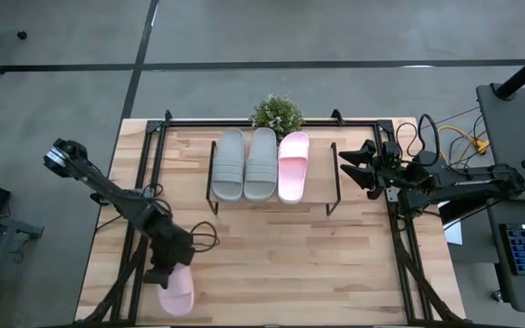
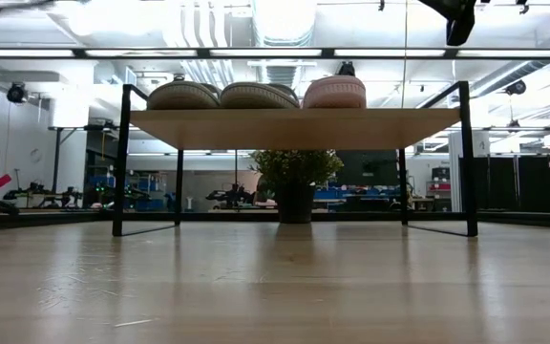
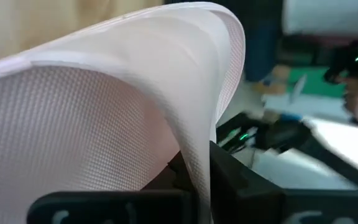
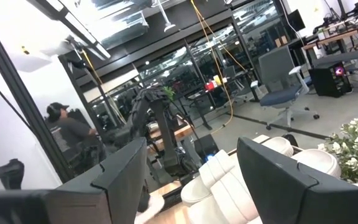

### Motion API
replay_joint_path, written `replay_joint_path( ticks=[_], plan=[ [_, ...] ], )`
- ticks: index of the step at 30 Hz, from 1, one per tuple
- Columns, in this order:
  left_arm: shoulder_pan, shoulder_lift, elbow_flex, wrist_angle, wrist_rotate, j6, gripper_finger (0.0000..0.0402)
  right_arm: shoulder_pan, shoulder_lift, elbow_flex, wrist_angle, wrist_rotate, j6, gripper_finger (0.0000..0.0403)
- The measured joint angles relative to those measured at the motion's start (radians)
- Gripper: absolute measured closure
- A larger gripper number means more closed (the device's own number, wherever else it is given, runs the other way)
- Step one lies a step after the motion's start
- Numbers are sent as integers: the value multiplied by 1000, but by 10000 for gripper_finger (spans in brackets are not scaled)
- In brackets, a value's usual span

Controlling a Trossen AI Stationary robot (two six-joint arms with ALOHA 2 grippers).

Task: Pick and place slides into the shelf
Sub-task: Put the right pink slipper on the shelf

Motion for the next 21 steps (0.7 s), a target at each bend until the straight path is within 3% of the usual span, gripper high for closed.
replay_joint_path(
  ticks=[3, 8, 13, 21],
  plan=[
    [0, -51, 40, 73, -66, -73, 401, 0, 0, 0, 0, 0, 2, 161],
    [1, -128, 94, 243, -317, -112, 401, 0, 0, 0, 0, -1, 9, 161],
    [3, -166, 127, 362, -609, -73, 401, 0, 0, 0, 0, -8, 22, 161],
    [3, -130, 126, 547, -872, 54, 401, 0, 0, 0, 1, -12, 47, 161]
  ],
)
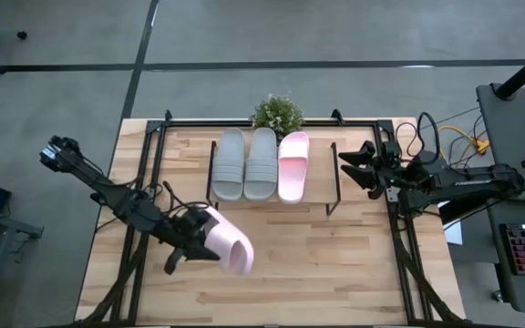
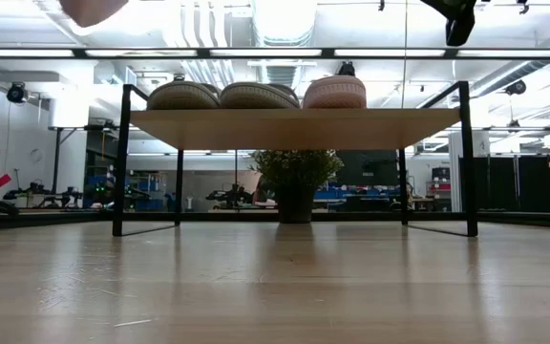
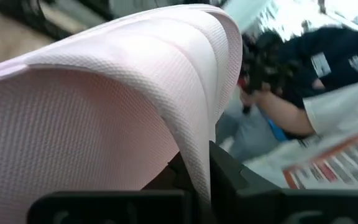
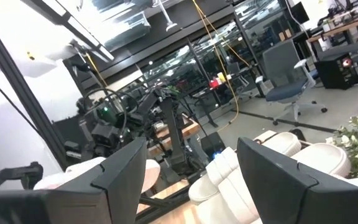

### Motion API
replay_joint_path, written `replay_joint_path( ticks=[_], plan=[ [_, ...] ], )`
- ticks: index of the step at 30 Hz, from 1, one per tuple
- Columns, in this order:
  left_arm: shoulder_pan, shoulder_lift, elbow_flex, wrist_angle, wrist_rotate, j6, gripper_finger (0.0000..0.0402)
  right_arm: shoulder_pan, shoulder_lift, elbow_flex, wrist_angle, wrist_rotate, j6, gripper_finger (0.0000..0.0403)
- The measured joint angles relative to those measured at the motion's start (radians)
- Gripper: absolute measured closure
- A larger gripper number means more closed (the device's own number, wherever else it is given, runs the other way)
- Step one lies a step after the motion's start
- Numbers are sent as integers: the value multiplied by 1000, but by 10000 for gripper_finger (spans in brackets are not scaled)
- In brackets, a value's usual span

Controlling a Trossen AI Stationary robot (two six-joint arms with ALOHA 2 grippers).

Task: Pick and place slides into the shelf
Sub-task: Put the right pink slipper on the shelf

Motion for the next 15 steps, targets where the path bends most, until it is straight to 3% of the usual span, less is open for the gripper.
replay_joint_path(
  ticks=[9, 15],
  plan=[
    [57, 43, 0, 380, -251, 326, 401, 2, 2, 0, 8, 1, 111, 166],
    [118, 97, 12, 594, -437, 515, 402, 19, 10, 0, 66, 12, 71, 181]
  ],
)
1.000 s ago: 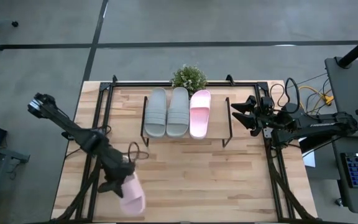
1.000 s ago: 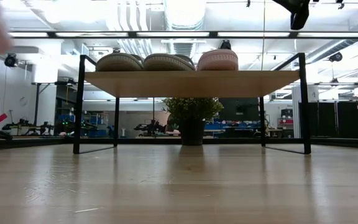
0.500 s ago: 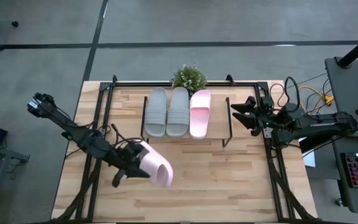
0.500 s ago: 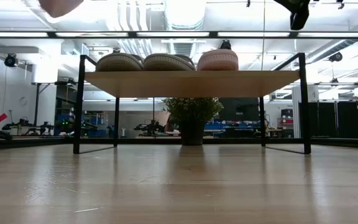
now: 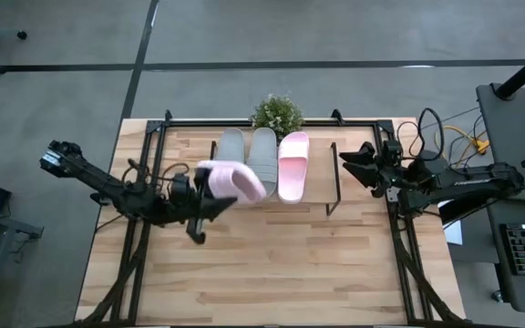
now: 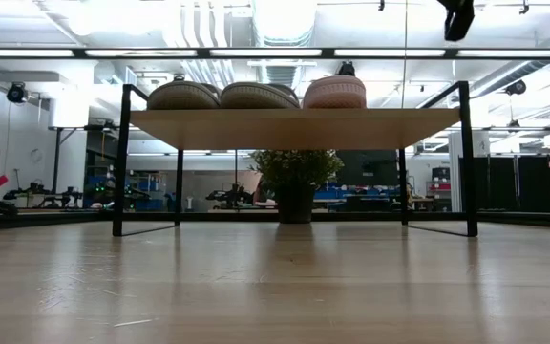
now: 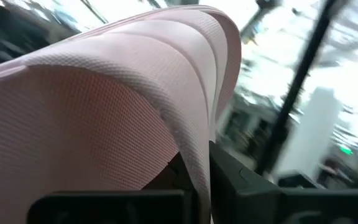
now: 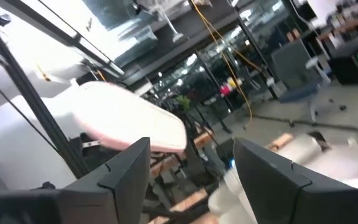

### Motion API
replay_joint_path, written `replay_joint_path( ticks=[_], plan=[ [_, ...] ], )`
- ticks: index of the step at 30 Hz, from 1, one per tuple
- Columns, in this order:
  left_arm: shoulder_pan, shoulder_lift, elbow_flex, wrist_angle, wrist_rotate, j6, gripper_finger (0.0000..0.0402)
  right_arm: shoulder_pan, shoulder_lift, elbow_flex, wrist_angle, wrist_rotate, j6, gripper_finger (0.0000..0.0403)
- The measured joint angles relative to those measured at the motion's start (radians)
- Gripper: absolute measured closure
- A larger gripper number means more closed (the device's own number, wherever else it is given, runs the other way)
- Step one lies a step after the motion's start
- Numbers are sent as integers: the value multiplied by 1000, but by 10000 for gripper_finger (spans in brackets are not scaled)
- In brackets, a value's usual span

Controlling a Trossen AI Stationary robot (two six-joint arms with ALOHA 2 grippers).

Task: Pick and place slides into the shelf
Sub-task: Put the right pink slipper on the shelf

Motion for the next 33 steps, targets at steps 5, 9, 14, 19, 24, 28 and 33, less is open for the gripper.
replay_joint_path(
  ticks=[5, 9, 14, 19, 24, 28, 33],
  plan=[
    [62, 70, 20, 160, -73, 67, 402, 25, 35, 0, 126, 44, -106, 183],
    [117, 129, 60, 235, -69, 70, 402, 49, 72, 0, 180, 79, -169, 184],
    [164, 197, 139, 243, -8, 68, 402, 70, 118, 35, 167, 90, -199, 184],
    [198, 249, 232, 246, 4, 68, 402, 101, 202, 145, 125, 126, -331, 184],
    [225, 281, 295, 244, -39, 58, 402, 156, 292, 309, -128, 333, -446, 184],
    [244, 289, 328, 245, -80, -37, 401, 203, 371, 431, -277, 455, -525, 184],
    [272, 289, 339, 244, -124, -225, 401, 248, 467, 556, -373, 510, -642, 184]
  ],
)
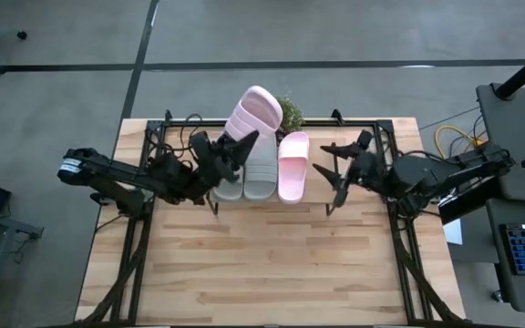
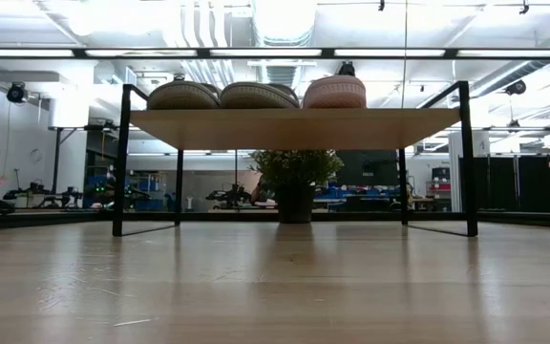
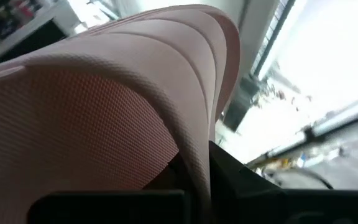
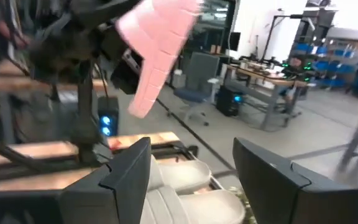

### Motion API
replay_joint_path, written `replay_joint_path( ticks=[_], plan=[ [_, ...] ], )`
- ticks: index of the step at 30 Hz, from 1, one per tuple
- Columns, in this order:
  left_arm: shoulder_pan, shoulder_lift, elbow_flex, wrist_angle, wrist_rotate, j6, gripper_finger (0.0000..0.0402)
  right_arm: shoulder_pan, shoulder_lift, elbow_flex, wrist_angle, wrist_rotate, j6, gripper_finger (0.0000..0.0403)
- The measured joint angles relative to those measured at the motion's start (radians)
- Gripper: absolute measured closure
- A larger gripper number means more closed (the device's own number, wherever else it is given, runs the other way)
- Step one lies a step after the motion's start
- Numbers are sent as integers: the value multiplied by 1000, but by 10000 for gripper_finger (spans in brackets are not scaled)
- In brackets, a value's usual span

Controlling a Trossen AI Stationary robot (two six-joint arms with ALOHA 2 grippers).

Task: Pick and place slides into the shelf
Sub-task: Put the right pink slipper on the shelf

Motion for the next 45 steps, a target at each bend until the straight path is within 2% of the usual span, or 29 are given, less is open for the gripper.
replay_joint_path(
  ticks=[7, 16, 21, 28, 32, 37, 41, 45],
  plan=[
    [39, 31, 0, 1, -17, -278, 401, 44, 135, 161, -69, 150, -150, 184],
    [76, 78, 5, 0, 10, -498, 401, 87, 271, 314, -75, 175, -337, 184],
    [93, 76, 6, 1, 122, -501, 401, 90, 320, 356, -76, 175, -405, 184],
    [95, 72, 11, 1, 138, -539, 401, 90, 336, 396, -74, 204, -468, 184],
    [107, 72, 6, -1, 226, -541, 401, 90, 333, 408, -77, 205, -497, 184],
    [106, 72, 9, -55, 287, -463, 401, 90, 307, 461, -77, 120, -419, 184],
    [106, 72, 8, -66, 291, -365, 401, 90, 307, 493, -92, 107, -396, 184],
    [106, 72, 9, -63, 312, -207, 401, 88, 308, 531, -220, 7, -276, 184]
  ],
)
